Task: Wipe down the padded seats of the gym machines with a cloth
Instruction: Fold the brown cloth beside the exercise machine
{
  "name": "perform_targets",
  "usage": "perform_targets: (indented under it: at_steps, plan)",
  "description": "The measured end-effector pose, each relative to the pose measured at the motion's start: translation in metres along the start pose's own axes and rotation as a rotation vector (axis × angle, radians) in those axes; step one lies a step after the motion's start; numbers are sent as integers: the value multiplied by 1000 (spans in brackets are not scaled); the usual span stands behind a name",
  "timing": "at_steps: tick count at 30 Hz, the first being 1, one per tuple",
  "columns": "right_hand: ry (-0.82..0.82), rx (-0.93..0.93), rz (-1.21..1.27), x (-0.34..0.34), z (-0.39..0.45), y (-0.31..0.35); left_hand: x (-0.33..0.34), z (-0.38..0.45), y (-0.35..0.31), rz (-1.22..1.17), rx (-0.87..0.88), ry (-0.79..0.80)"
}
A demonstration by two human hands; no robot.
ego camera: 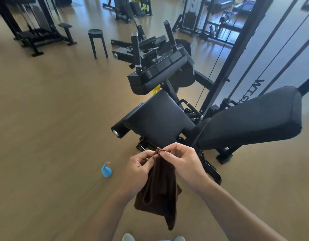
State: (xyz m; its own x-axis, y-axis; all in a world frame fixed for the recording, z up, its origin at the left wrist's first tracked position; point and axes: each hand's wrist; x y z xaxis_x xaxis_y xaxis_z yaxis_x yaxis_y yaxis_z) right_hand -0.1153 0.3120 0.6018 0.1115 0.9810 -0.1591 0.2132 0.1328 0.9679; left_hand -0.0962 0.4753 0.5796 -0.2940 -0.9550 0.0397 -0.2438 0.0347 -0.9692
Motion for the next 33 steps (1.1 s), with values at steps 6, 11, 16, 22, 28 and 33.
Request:
perform_targets:
  at_steps: [6, 11, 16, 22, 28, 33]
  plan:
    - [7, 1, -43, -19, -5, -3, 12, -1, 3, -3, 52, 70]
    - [51, 16, -79, -31, -7, -2, 16, -1, 1, 11, 29, 109]
    - [41, 26, -70, -35, -9, 0, 11, 5, -2, 178, 48, 175]
    - [84, -3, -65, -40, -10, 4, 16, 12, -14, 358, 188, 192]
    - [198, 20, -48, -51, -3, -33, 23, 15, -21, 263, 252, 99]
    - [241, 149, -433, -51, -11, -92, 18, 13, -30, 262, 286, 66]
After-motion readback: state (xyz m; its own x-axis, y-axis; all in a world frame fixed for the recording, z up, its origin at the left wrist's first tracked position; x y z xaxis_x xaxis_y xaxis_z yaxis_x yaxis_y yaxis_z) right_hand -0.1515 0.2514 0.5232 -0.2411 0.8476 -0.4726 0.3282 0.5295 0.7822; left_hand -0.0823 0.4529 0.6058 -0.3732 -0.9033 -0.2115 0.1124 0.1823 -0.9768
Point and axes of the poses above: each hand's wrist, its own z-axis towards the middle knuckle, its own x-axis out of the palm, y = z × x, and after that the axes turned 1 degree about z, right-handed
